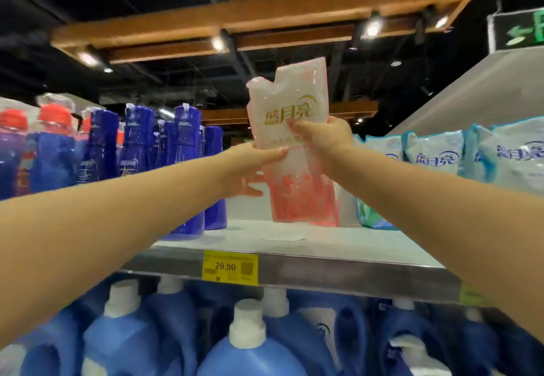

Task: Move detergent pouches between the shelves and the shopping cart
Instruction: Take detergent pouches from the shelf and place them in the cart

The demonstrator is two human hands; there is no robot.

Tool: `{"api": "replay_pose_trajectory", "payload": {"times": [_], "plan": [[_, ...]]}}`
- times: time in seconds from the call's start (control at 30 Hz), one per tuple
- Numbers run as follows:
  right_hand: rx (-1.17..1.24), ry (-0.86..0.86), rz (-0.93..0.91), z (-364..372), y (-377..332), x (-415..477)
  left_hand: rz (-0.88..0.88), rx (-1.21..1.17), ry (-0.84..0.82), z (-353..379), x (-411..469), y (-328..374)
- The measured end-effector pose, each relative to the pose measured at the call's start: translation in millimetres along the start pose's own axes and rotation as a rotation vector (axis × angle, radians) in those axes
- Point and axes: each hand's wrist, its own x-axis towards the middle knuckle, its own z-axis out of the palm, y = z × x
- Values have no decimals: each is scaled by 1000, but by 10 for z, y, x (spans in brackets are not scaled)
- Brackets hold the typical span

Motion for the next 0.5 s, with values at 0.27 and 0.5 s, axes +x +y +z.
{"api": "replay_pose_trajectory", "payload": {"times": [0.27, 0.5], "plan": [[-121, -36, 35, 150, 638, 226, -69, 68, -40, 37, 559, -619], [-371, -134, 280, -7, 731, 390, -146, 203, -56, 23, 841, -747]]}}
